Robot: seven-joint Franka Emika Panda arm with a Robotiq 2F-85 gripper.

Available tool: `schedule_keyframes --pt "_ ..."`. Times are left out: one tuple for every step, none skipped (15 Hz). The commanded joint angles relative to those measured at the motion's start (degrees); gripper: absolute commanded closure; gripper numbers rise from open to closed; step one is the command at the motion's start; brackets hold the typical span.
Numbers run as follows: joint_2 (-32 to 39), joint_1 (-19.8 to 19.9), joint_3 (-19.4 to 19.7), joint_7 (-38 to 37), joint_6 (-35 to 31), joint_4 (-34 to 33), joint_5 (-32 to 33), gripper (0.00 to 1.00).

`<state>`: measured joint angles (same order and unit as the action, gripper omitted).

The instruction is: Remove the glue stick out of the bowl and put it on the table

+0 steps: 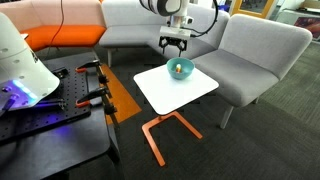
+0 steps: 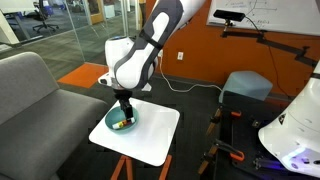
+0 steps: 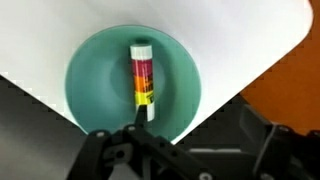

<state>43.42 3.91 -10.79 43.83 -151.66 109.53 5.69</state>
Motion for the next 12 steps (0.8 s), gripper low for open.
schedule_keyframes --pt "5.42 0.70 -0.44 -0.05 3.63 -7.33 2.12 0.00" --pt "6.94 0.02 0.35 -0.81 4.23 -9.20 2.82 0.00" --pt "8.70 -0.34 0.75 -1.01 5.46 -11.51 3.34 0.00" --pt "10.27 -0.47 0.94 -1.11 6.53 -13.50 3.67 0.00" --pt "11.81 -0.66 1.12 -1.40 7.57 -15.57 4.06 0.00" --pt "13.24 -0.42 0.88 -1.09 8.50 -17.38 4.09 0.00" --pt "14.54 -0.41 0.84 -1.05 9.42 -19.05 4.10 0.01" --pt "15.85 -0.46 0.83 -0.99 10.26 -20.76 4.13 0.07" --pt "17.11 -0.43 0.76 -0.92 11.28 -22.41 4.00 0.14" --pt "18.14 -0.52 0.80 -0.96 11.99 -23.80 3.98 0.21" --pt "19.23 -0.55 0.77 -1.00 12.64 -25.23 3.85 0.27" --pt "20.15 -0.61 0.79 -1.00 13.25 -26.49 3.81 0.30"
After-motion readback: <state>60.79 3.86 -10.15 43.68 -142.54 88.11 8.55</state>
